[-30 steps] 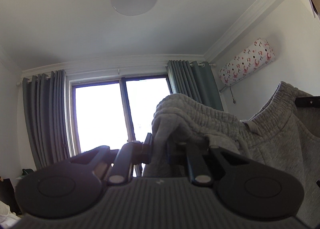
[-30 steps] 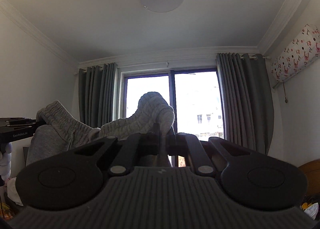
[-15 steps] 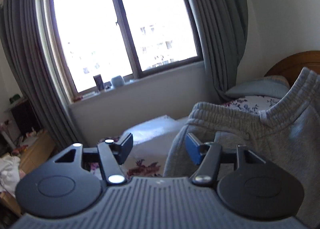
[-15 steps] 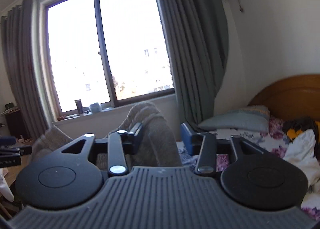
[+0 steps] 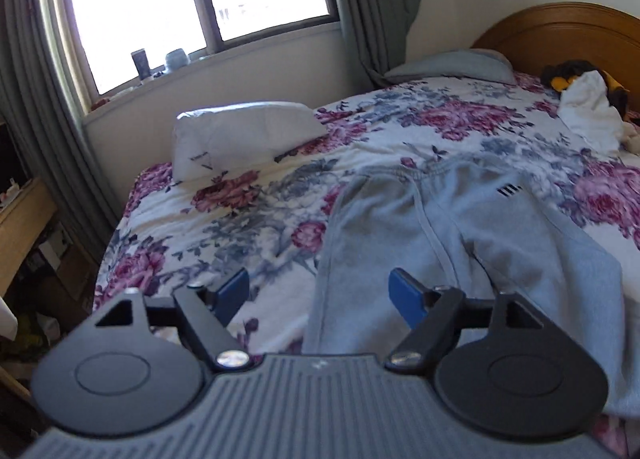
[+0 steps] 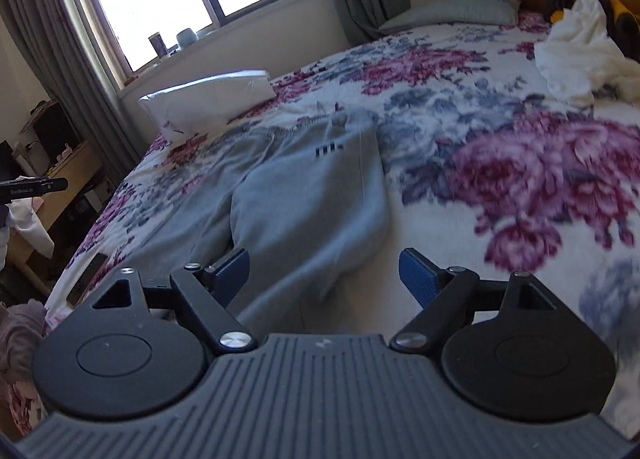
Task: Fold clothes
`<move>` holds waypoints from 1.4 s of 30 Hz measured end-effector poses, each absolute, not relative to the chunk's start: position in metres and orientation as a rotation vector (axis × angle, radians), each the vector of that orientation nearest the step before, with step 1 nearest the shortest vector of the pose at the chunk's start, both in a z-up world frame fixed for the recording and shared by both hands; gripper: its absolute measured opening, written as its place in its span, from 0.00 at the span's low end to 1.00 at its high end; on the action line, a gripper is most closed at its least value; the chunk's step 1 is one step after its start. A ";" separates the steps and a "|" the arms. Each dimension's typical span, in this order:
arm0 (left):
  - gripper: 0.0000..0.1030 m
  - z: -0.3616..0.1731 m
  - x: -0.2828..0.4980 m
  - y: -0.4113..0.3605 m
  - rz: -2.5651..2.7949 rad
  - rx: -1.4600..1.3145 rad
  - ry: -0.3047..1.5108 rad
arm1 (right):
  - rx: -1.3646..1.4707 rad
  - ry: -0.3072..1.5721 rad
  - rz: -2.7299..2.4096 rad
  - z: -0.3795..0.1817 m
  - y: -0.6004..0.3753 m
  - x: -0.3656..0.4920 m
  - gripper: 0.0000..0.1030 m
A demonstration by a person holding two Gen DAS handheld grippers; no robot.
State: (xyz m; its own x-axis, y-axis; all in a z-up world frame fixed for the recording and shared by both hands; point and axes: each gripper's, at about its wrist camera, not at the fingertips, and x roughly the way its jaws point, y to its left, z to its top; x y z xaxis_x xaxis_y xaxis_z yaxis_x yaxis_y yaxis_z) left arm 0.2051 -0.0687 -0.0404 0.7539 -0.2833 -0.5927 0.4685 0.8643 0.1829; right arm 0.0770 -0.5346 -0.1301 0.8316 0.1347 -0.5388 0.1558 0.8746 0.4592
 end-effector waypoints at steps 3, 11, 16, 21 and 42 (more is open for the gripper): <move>0.85 -0.069 0.177 -0.061 -0.476 0.244 0.677 | 0.624 0.599 -0.041 -0.153 -0.527 0.014 0.81; 0.95 -0.147 0.143 -0.045 -0.369 0.235 0.820 | 0.681 0.602 -0.151 -0.201 -0.474 -0.027 0.80; 0.82 -0.160 0.147 -0.047 -0.356 0.221 0.825 | 0.448 0.664 -0.201 -0.213 -0.430 -0.008 0.45; 0.15 -0.147 0.154 -0.053 -0.388 0.219 0.922 | 0.401 0.635 -0.211 -0.195 -0.416 -0.021 0.06; 0.75 -0.048 0.127 0.017 -0.317 -0.056 0.712 | 0.365 0.355 0.142 -0.008 -0.322 -0.013 0.06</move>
State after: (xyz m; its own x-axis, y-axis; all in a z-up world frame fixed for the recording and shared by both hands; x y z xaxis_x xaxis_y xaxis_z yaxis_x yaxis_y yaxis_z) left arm 0.1270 0.0173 -0.0480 0.7114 -0.3048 -0.6332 0.2666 0.9507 -0.1581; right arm -0.0130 -0.3217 -0.0076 0.9285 0.1988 -0.3138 -0.0722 0.9252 0.3726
